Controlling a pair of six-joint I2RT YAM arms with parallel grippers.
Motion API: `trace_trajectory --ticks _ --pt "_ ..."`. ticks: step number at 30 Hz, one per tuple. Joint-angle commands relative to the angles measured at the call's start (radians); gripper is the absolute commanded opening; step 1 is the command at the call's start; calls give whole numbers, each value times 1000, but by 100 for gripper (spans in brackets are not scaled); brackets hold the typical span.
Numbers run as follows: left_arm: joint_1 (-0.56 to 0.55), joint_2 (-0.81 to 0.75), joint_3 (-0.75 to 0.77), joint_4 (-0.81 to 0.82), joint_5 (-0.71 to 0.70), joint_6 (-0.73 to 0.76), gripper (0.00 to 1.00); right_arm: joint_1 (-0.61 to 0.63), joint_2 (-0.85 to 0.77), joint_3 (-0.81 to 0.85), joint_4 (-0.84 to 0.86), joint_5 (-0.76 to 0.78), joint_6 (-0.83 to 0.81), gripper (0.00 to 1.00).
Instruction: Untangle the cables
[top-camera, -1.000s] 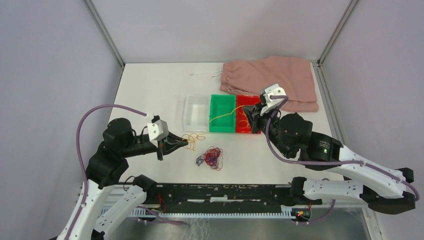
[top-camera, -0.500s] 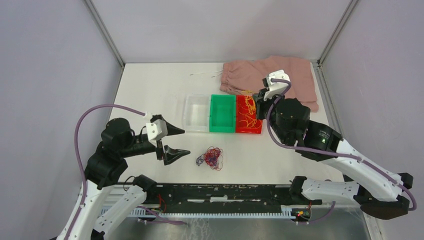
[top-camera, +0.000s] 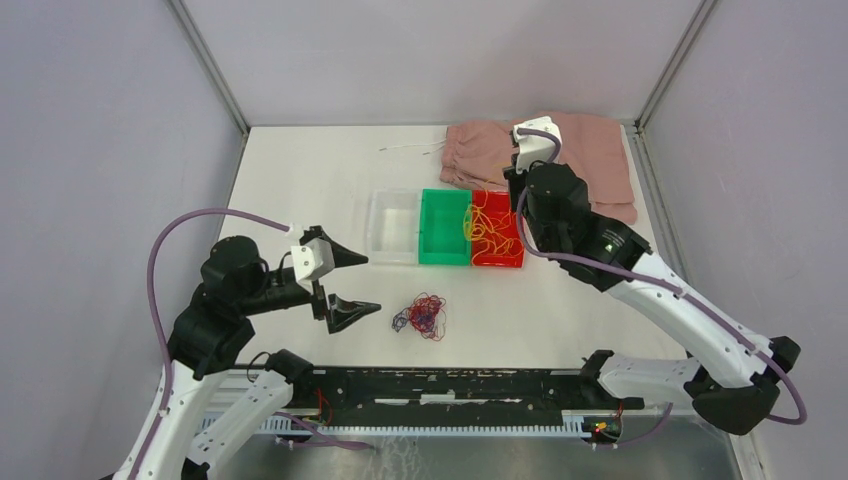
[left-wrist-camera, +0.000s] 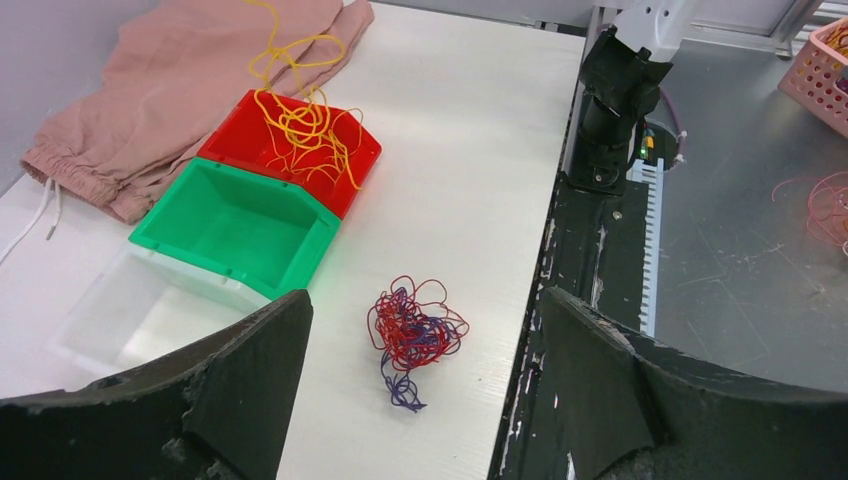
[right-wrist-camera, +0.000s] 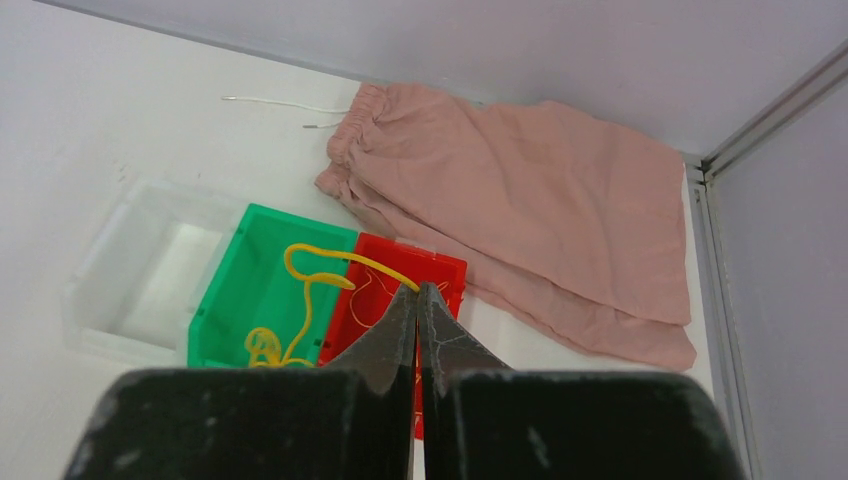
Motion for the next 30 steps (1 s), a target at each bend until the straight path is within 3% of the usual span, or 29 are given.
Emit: trace_trajectory --ticks 1,5,30 --pt "-2 -2 40 2 -3 16 95 -52 44 35 69 -38 -16 1" --pt "-2 -3 38 -7 -6 28 100 -102 72 37 78 -73 -2 1" --pt "-3 2 36 -32 -20 63 99 -301 383 -176 66 -185 165 1"
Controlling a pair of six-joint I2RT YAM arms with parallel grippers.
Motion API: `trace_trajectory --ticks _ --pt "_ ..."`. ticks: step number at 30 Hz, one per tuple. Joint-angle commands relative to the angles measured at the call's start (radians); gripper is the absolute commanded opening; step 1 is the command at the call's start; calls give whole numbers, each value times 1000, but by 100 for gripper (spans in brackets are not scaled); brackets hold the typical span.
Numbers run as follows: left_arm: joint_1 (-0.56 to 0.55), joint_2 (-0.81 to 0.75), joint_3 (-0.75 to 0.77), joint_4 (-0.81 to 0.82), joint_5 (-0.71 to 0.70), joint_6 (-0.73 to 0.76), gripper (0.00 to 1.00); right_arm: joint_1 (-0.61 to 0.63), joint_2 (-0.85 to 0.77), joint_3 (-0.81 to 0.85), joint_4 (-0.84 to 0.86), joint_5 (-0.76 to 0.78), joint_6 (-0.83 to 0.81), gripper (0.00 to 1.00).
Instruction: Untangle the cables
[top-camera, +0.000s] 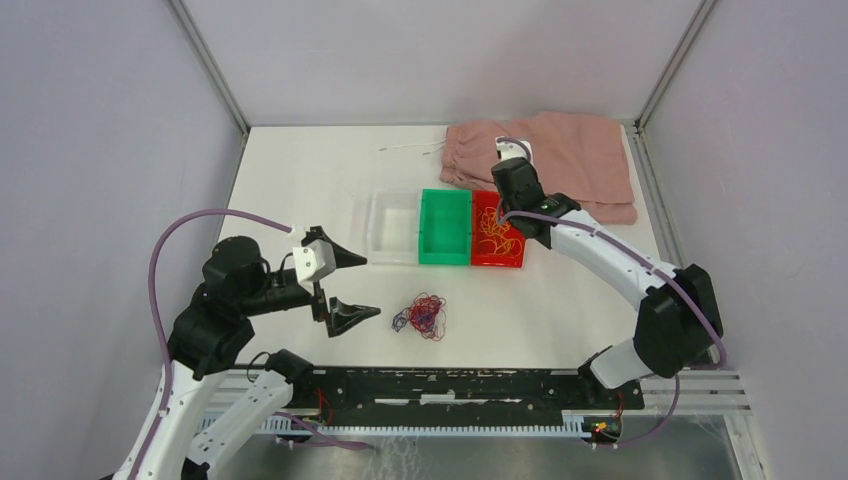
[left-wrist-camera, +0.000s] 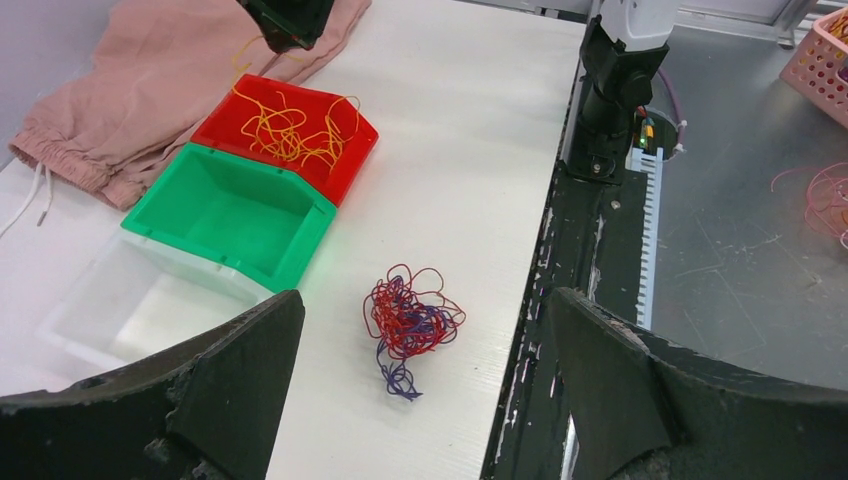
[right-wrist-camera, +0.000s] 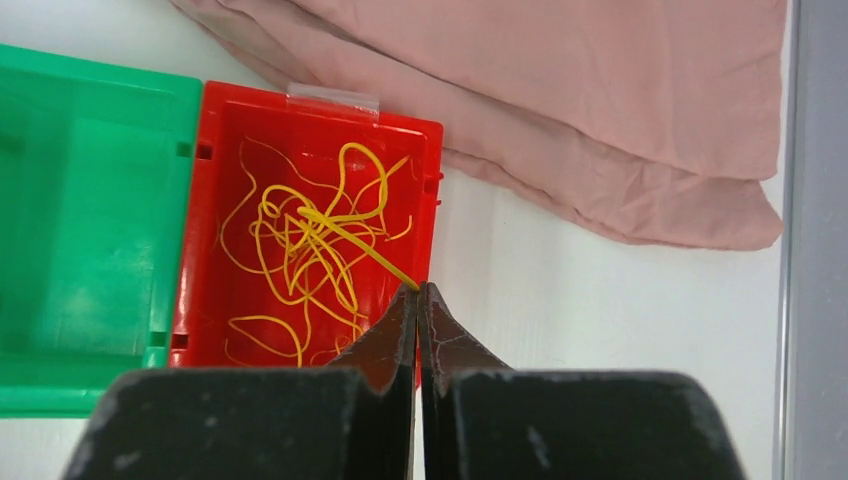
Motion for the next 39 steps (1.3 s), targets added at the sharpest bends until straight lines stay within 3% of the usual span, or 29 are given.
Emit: trace_trajectory --ticks 1,4,8,11,17,25,32,39 --pt "-2 3 31 4 -14 43 99 -13 43 -1 19 -53 44 1" --pt "-2 4 25 3 -18 43 99 -14 87 22 11 -148 54 12" --pt "-3 15 20 -19 -35 57 99 -26 98 55 -2 -236 69 46" --pt "-3 22 13 -33 -73 58 99 -56 64 69 -13 -295 98 53" --pt "-2 36 11 -28 -75 52 99 -78 20 85 -14 -315 107 52" --pt "-3 31 12 -30 -79 47 99 -91 177 108 -14 -264 96 54" --pt "-2 24 12 -30 -84 40 99 -89 316 144 48 -182 100 42" --pt "-3 21 3 -43 -91 50 99 -62 421 125 86 -200 149 33"
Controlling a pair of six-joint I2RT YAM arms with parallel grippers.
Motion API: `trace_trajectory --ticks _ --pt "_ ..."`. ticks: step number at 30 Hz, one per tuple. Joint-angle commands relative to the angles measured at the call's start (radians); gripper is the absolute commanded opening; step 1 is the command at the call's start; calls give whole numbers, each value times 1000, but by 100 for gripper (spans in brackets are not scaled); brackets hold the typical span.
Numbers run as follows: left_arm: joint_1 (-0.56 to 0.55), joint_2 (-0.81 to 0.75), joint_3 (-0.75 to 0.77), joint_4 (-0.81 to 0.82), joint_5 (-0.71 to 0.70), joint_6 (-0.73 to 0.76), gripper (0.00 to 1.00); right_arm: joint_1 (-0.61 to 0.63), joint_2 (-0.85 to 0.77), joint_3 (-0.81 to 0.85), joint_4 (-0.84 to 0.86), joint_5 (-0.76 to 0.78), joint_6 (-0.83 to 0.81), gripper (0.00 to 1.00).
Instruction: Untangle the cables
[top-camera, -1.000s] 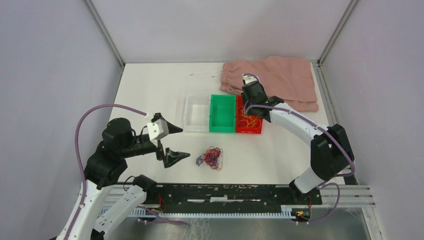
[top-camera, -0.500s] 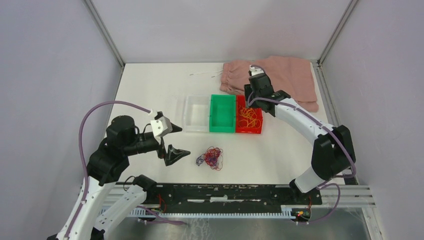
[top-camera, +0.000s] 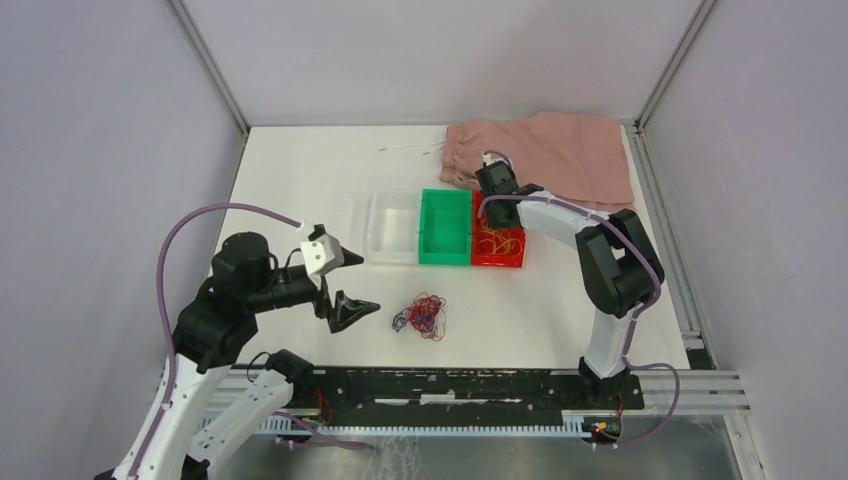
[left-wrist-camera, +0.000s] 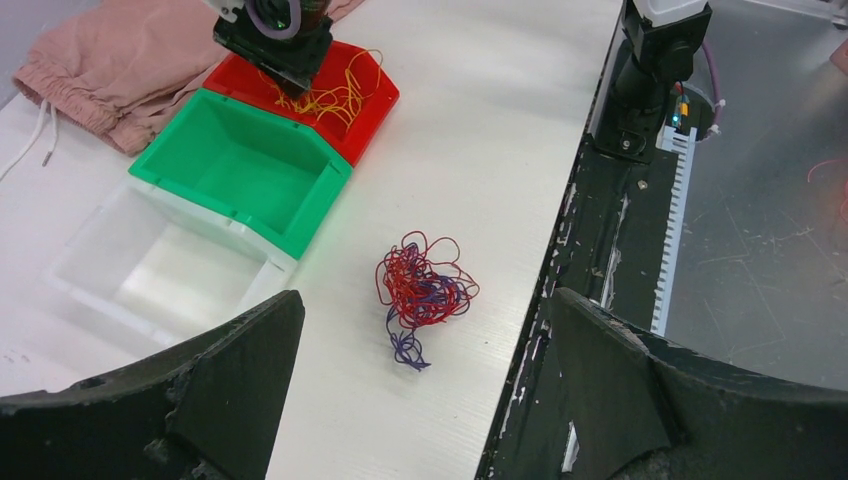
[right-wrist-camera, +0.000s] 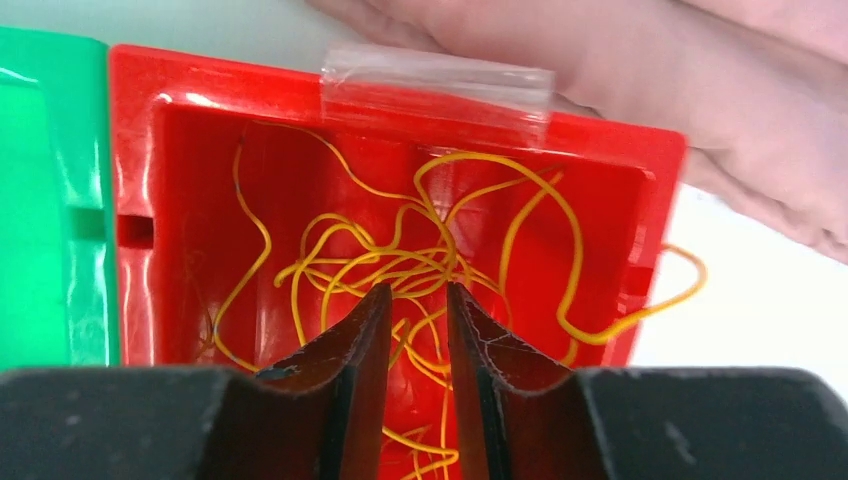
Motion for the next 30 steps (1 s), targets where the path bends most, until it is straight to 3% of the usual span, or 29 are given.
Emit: trace_trajectory --ticks 1,6,11,17,25,30 --pt "-3 -8 2 9 -14 32 99 24 35 16 74 -14 51 32" --pt "-3 -5 -7 6 -15 39 99 37 -23 13 74 -90 54 32" --pt "-2 -6 -25 -11 -23 61 99 39 -256 -23 49 -76 47 54" --pt "-2 6 -42 -10 -36 74 99 144 -478 -140 43 -183 45 66" --pt "-3 11 -58 -23 -59 104 99 393 -642 -463 224 -328 141 61" --pt "-2 19 -58 -26 -51 104 99 459 -661 -621 393 -410 211 59"
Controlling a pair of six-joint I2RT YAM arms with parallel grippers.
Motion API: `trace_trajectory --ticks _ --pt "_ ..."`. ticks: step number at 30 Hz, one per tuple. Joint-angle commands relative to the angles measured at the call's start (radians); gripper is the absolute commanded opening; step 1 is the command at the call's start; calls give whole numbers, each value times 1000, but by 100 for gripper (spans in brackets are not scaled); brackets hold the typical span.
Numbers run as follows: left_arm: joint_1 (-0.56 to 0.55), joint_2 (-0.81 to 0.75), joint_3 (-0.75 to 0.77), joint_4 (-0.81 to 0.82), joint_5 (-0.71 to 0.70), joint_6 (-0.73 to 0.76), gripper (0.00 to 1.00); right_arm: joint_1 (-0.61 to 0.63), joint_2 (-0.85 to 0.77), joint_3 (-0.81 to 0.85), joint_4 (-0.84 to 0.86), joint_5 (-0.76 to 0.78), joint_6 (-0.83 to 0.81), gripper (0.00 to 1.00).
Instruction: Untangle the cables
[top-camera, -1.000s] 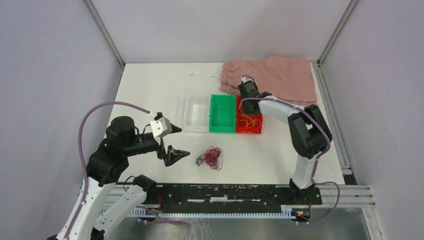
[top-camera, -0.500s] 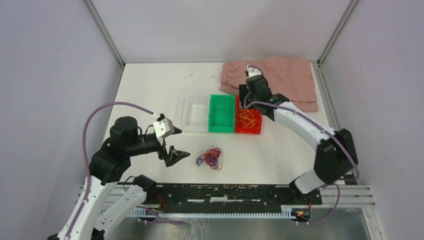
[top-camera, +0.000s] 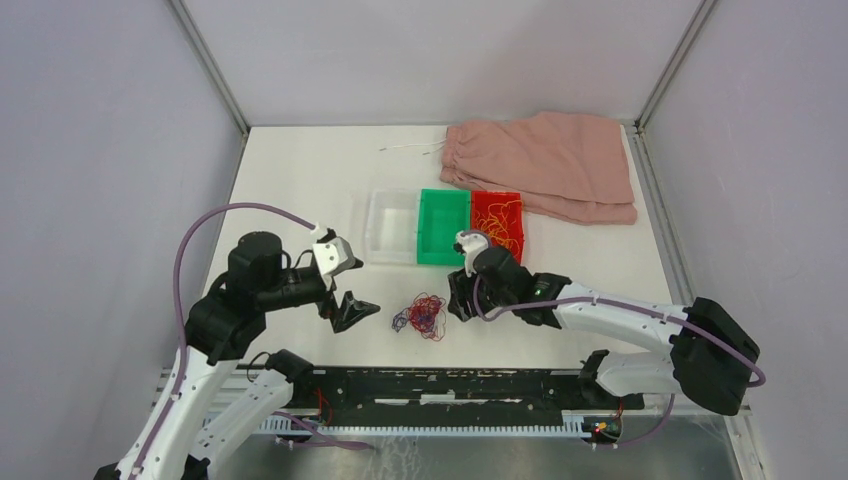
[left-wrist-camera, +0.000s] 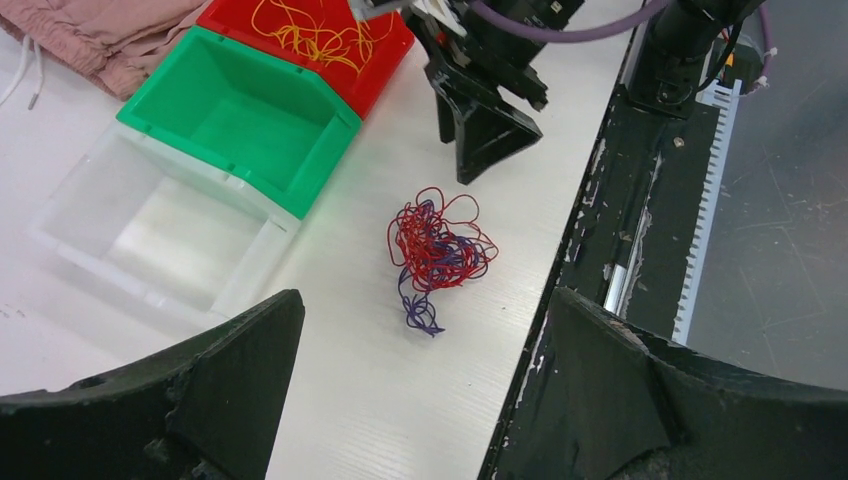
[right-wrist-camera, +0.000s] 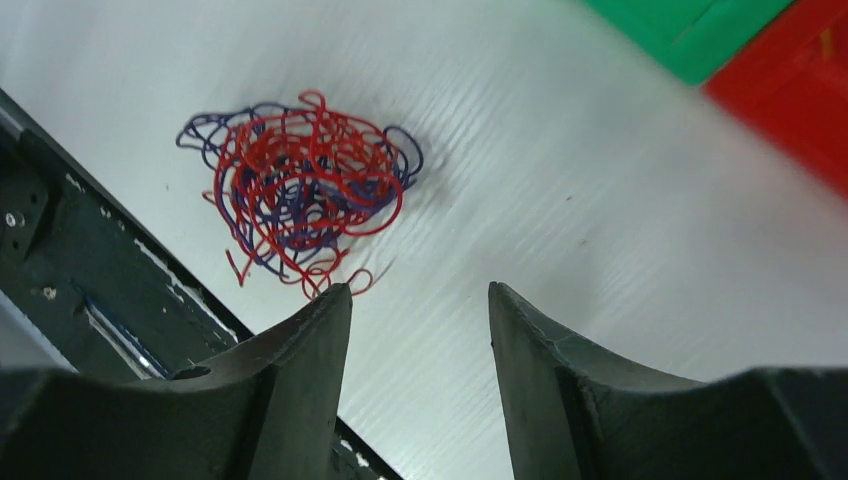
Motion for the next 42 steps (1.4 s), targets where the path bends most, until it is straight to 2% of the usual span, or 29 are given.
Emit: trace_trajectory --ticks 1,5,12,16,20,27,29,30,32,34,38,42 --pt "-2 9 2 5 3 39 99 37 -47 -89 238 -97 91 59" --pt "-2 9 5 5 7 39 99 52 -5 -130 322 -117 119 57" --pt "-2 7 11 0 14 38 99 65 129 -103 395 -138 130 52" --pt "-2 6 17 -13 12 50 99 73 154 -99 405 -104 135 38" --pt "-2 6 17 -14 16 56 99 78 98 -75 338 -55 104 13" --pt "-3 13 8 -14 31 75 99 90 -63 14 99 27 4 0" --pt "-3 15 8 -14 35 74 99 91 -83 18 74 37 -3 1" --pt "-2 15 9 -14 37 75 99 90 -86 15 70 28 -2 5" --pt "-3 14 9 -14 37 73 99 92 -76 -1 87 -6 12 28" --pt "-3 12 10 -13 36 72 99 105 -65 -41 141 -30 28 42" --pt "-3 6 7 -14 29 71 99 153 -10 -93 223 -28 35 49" --pt "-2 6 7 -14 29 70 99 188 111 -93 279 -24 43 49"
